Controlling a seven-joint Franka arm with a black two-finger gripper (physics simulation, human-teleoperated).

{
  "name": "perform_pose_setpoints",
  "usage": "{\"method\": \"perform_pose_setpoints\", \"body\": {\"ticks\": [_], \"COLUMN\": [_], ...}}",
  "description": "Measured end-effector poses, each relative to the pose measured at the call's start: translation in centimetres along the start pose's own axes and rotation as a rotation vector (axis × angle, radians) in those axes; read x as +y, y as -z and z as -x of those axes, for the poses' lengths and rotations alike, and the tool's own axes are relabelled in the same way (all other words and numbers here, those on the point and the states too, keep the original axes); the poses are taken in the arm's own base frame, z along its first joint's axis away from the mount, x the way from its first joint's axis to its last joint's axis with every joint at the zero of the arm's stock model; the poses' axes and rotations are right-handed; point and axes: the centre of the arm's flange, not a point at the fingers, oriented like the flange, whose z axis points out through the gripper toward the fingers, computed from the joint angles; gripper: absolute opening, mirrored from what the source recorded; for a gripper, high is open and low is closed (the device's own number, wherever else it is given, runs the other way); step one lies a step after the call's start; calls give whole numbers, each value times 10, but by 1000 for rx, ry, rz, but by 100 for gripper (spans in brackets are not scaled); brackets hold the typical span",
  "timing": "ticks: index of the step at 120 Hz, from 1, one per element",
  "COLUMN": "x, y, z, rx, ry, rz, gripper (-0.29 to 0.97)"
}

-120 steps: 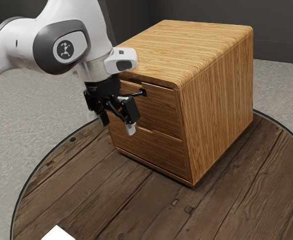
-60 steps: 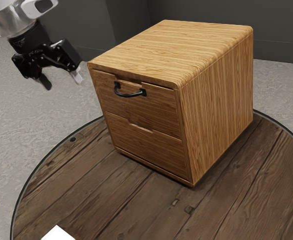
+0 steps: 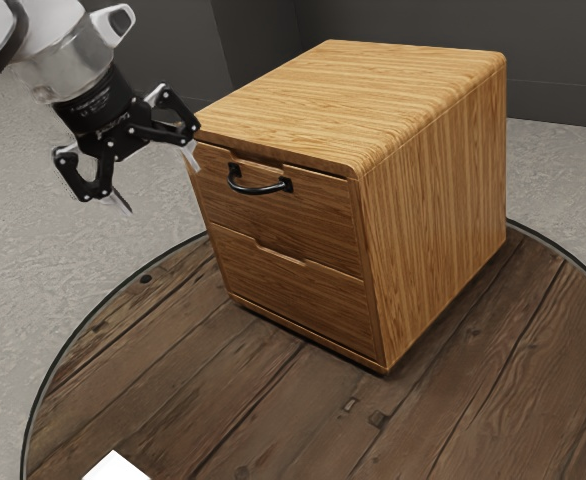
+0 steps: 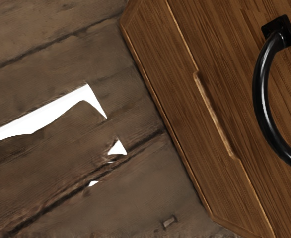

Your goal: Pull the drawer handle with one arm to open the drawer

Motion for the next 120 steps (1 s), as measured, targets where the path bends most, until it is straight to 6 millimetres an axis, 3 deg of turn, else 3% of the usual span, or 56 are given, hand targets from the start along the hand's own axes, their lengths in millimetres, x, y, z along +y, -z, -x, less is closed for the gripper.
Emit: {"method": "perform_pose_setpoints", "body": {"ticks": [58, 120], "x": [12, 31], "y": [-47, -82], "z": [-3, -12], "rx": [46, 54], "ry": [306, 451], "rz": [97, 125], "gripper": [68, 68]}}
